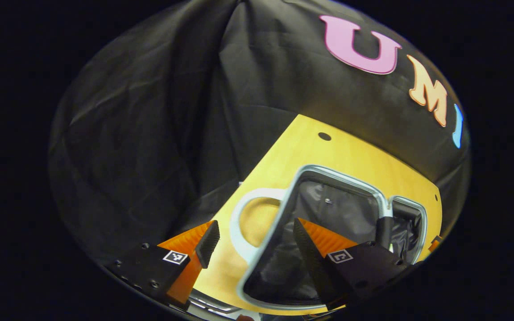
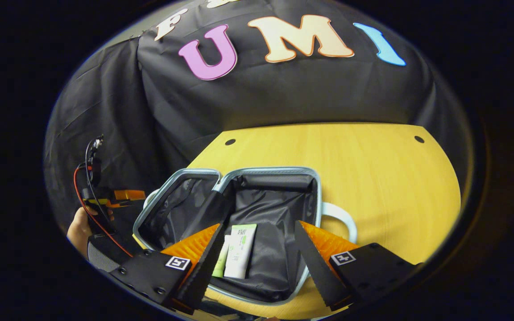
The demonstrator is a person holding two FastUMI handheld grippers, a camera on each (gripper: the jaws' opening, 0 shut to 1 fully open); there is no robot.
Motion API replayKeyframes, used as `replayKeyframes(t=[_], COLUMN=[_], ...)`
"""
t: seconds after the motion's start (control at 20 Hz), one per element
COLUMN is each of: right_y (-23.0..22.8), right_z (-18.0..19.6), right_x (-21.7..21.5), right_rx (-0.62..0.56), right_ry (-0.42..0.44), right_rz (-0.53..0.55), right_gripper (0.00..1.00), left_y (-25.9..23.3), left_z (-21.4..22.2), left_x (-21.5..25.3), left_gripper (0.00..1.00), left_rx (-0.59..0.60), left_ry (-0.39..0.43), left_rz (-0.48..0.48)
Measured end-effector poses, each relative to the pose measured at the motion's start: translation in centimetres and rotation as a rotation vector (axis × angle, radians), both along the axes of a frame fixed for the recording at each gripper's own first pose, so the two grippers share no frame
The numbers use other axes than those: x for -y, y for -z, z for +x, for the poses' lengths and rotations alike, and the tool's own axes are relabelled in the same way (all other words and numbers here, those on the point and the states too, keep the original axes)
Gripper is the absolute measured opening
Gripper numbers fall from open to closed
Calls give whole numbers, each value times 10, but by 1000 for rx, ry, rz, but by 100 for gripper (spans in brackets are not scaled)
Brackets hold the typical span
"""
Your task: First open the suitcase, pack the skin care products into it, and then close the suitcase.
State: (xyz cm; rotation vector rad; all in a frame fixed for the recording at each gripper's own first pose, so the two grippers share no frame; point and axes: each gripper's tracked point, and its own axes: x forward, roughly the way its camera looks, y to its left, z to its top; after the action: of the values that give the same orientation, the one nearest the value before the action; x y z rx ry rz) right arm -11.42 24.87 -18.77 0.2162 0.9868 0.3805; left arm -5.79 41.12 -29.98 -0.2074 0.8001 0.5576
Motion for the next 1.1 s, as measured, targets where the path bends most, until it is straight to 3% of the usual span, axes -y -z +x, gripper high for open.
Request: replayKeyframes(t=[0.4, 0.45, 0.55, 0.6, 0.7, 0.75, 0.85, 1.1], right_y=[-3, -2, -4, -5, -9, -10, -13, -20], right_z=[4, 4, 3, 4, 7, 7, 8, 14], right_x=[36, 40, 47, 48, 52, 53, 58, 68], right_rx=[33, 39, 46, 50, 65, 70, 83, 160], right_ry=[108, 114, 120, 124, 128, 126, 114, 37], right_rz=[-90, -105, -120, -117, -116, -115, -117, -118], right_gripper=[98, 98, 98, 93, 93, 98, 98, 98], left_y=[63, 66, 70, 70, 63, 57, 41, -36], left_z=[2, 2, 10, 13, 13, 15, 16, 19], left_x=[-39, -35, -24, -19, -19, -17, -13, 3], left_gripper=[95, 89, 58, 42, 12, 8, 1, 0], left_rx=[-115, -113, -82, -67, -64, -52, -38, 68], left_ry=[5, 10, 18, 19, 29, 38, 57, 124], left_rz=[-147, -174, -228, -248, -223, -209, -167, -52])
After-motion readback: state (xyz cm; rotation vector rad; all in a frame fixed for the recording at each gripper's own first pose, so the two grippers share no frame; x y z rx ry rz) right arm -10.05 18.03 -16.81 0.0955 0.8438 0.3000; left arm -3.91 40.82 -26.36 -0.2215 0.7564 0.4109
